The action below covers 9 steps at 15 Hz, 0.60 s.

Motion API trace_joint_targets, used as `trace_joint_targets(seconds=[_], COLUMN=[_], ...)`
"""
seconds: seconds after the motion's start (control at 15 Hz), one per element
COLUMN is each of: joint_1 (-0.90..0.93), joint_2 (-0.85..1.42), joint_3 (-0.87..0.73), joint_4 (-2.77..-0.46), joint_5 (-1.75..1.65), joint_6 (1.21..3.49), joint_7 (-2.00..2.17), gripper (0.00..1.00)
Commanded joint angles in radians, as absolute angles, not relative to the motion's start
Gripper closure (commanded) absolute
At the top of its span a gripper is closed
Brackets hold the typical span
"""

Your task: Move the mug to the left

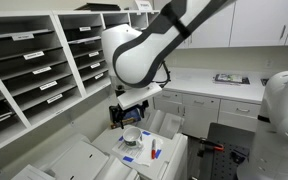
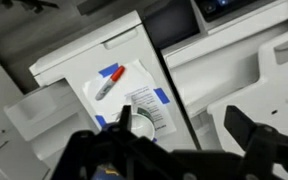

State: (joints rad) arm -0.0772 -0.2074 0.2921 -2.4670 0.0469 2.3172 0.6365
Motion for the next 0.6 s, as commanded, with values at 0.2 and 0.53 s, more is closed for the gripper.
trace_joint_targets(seconds=[0.2, 0.53], joint_1=[-0.024, 0.051], joint_2=[0.168, 0.355], joint_3=[0.123, -0.019], joint_4=[-2.238, -2.125], joint_5=[-0.107, -0.085], joint_6=[2.452, 2.49], joint_7=[0.767, 0.771], gripper=[0.0, 0.0])
